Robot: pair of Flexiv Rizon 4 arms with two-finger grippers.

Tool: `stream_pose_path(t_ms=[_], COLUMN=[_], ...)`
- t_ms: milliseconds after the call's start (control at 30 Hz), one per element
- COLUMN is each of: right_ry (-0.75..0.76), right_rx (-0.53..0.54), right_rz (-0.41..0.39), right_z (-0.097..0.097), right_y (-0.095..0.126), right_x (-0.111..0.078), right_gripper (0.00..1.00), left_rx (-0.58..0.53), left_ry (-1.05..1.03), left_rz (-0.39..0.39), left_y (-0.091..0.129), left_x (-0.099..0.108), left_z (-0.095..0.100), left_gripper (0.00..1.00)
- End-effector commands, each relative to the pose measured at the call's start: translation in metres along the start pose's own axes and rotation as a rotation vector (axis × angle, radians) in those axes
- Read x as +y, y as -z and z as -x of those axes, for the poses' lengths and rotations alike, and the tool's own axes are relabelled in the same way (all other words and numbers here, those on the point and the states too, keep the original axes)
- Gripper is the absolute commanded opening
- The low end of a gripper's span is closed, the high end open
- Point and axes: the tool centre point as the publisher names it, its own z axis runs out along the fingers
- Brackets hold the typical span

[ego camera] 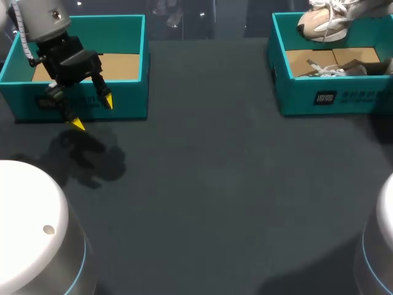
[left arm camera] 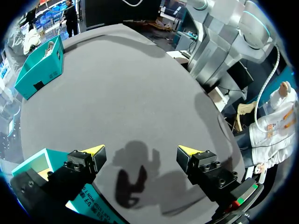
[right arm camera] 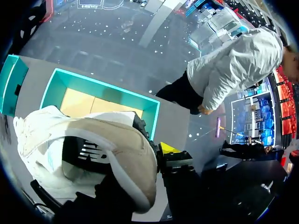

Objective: Take the shoe out of the shoebox, open the shoe tongue, remove and reinsert the insole, then place the shoe into the shoebox

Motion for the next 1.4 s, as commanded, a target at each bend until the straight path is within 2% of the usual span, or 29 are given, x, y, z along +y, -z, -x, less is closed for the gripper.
stream_pose_path(t_ms=[33, 133, 200, 400, 667, 1033, 1100, 1400], right_ry=[0.000, 0.000, -0.041, -0.131, -0.263, -0.263, -0.278, -0.329], right_rx=[0.002, 0.002, -0.039, -0.044, -0.040, -0.040, -0.023, -0.053], right_rz=[0.006, 0.006, -0.041, -0.100, -0.145, -0.145, -0.125, -0.149], right_z=[0.001, 0.001, 0.000, -0.001, -0.001, -0.001, -0.002, -0.008], right_y=[0.002, 0.002, -0.006, -0.021, -0.040, -0.040, -0.047, -0.071], right_x=[-0.002, -0.002, -0.004, -0.010, -0.014, -0.014, -0.015, -0.018], right_gripper=[0.00, 0.00, 0.00, 0.00, 0.00, 0.00, 0.00, 0.00], left_rx=[-0.001, -0.001, -0.001, -0.001, -0.001, -0.001, -0.001, -0.001], left_ry=[0.000, 0.000, 0.000, 0.000, 0.000, 0.000, 0.000, 0.000], left_rz=[0.003, 0.003, 0.003, 0.003, 0.003, 0.003, 0.003, 0.003], left_y=[0.000, 0.000, 0.000, 0.000, 0.000, 0.000, 0.000, 0.000], left_x=[0.000, 0.000, 0.000, 0.000, 0.000, 0.000, 0.000, 0.000], left_z=[-0.001, -0.001, -0.001, -0.001, -0.001, -0.001, -0.001, -0.001], left_gripper=[1.00, 1.00, 1.00, 1.00, 1.00, 1.00, 1.00, 1.00])
